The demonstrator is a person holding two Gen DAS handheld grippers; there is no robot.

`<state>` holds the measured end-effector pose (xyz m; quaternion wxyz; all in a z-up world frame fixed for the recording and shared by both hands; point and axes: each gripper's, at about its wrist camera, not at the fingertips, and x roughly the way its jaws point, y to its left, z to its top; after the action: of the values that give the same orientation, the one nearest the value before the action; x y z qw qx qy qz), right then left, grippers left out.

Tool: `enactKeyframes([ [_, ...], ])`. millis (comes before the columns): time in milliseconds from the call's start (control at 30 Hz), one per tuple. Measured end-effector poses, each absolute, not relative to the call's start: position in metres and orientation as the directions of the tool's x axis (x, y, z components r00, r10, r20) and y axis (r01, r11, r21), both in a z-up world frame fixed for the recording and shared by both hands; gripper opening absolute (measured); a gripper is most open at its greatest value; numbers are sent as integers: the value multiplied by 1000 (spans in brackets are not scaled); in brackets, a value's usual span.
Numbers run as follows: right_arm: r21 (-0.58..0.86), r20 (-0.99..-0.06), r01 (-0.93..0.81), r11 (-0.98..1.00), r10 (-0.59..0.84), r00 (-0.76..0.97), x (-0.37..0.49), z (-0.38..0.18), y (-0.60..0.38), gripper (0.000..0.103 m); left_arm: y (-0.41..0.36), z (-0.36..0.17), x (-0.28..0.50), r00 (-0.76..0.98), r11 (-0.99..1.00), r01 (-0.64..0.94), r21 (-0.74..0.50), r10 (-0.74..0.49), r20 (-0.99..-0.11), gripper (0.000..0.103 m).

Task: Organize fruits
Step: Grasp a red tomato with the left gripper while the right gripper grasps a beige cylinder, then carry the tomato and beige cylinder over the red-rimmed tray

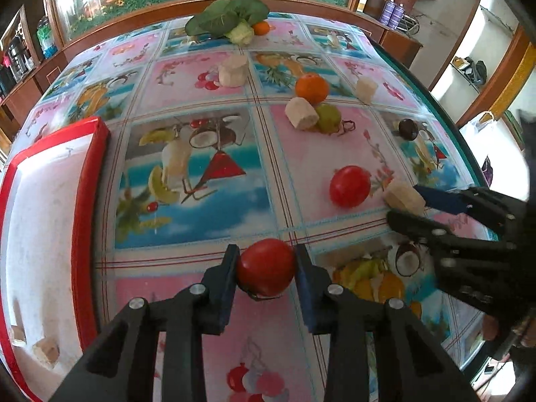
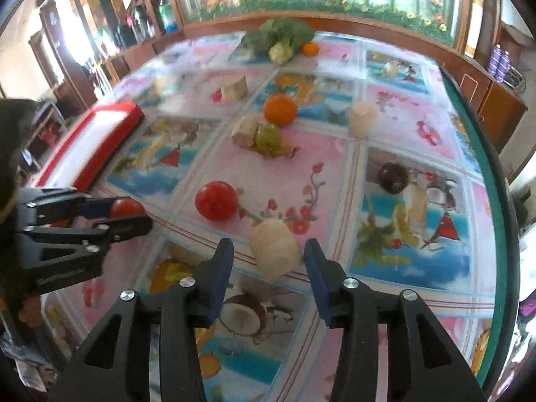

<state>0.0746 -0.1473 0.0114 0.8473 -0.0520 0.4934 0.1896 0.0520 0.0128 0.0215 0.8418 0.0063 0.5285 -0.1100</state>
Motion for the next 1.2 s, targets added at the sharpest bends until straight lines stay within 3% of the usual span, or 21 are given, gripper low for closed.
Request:
enactKeyframes([
  [100,55,-859,-370,927,233,456,76,3,-143,43,13,19,51,415,975,194,-110,-183,-891,35],
  [200,17,-860,-377,926,206,467,80,1,-139,29,13,18,51,426,974,196,-111,-186,-885,35],
  [767,82,-832,-348,934,256,492,22,39,-145,29,35,47,16,431,952,217,-215,-291,-854,35],
  [1200,110,-826,-401,910,307,472,16,50,-97,28,88,67,4,488,961,150,-234,-278,-827,35],
])
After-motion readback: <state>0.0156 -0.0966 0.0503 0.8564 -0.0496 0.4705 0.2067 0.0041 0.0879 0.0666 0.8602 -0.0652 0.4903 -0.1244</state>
